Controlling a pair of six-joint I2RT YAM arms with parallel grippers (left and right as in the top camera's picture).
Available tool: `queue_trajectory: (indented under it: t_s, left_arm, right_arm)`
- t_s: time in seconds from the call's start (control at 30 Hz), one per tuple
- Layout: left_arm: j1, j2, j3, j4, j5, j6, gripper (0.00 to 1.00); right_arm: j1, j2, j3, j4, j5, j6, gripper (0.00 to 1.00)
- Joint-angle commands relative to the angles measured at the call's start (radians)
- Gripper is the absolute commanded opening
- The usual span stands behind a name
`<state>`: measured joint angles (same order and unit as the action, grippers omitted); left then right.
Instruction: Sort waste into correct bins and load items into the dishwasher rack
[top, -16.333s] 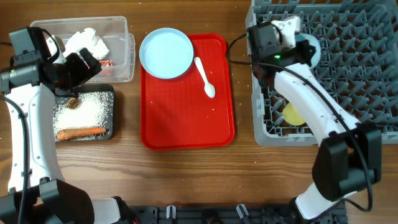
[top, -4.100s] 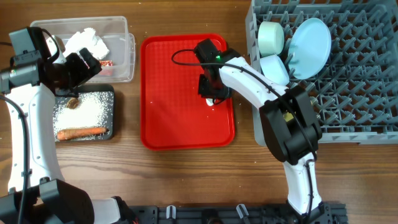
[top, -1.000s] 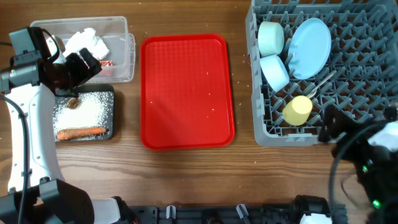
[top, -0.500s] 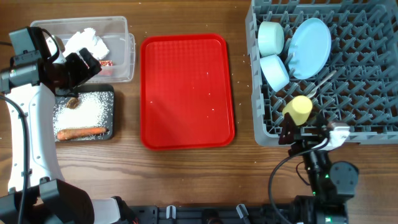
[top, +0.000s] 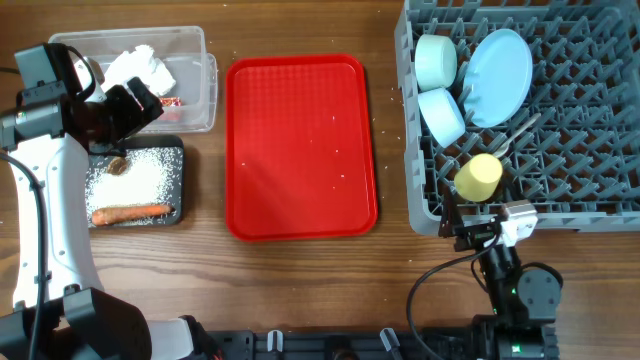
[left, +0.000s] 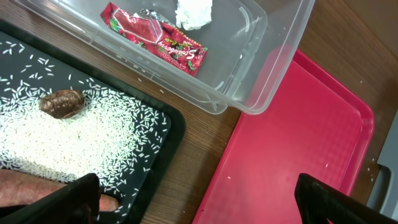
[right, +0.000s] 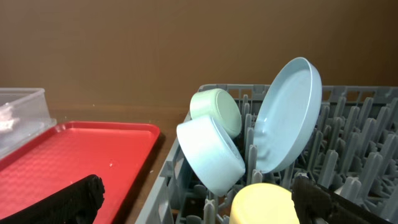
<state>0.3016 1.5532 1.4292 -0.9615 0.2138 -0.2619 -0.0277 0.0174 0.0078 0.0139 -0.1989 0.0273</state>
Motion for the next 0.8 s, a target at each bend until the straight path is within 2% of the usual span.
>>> queue_trajectory:
  t_s: [0.0, 0.47, 0.57, 0.63, 0.77]
  left_arm:
    - [0.005, -0.001, 0.002, 0.003, 0.001, -0.008, 1.0]
    - [0.0, -0.01, 0.001, 0.002, 0.001, -0.008, 1.0]
    - [-0.038, -0.064, 0.001, 0.003, -0.013, 0.005, 1.0]
    - [-0.078, -0.106, 0.0, 0.003, -0.088, 0.022, 1.0]
    - [-0.219, -0.214, -0.01, 0.002, -0.119, 0.022, 1.0]
  right_arm:
    - [0.005, -0.014, -0.003, 0.005, -0.013, -0.025, 1.0]
    - [0.005, -0.013, -0.003, 0.005, -0.013, -0.025, 1.0]
    - [0.005, -0.013, -0.003, 0.005, -0.013, -0.024, 1.0]
    - [0.005, -0.013, -0.003, 0.005, -0.013, -0.025, 1.0]
    - [0.005, -0.013, -0.003, 0.005, -0.013, -0.025, 1.0]
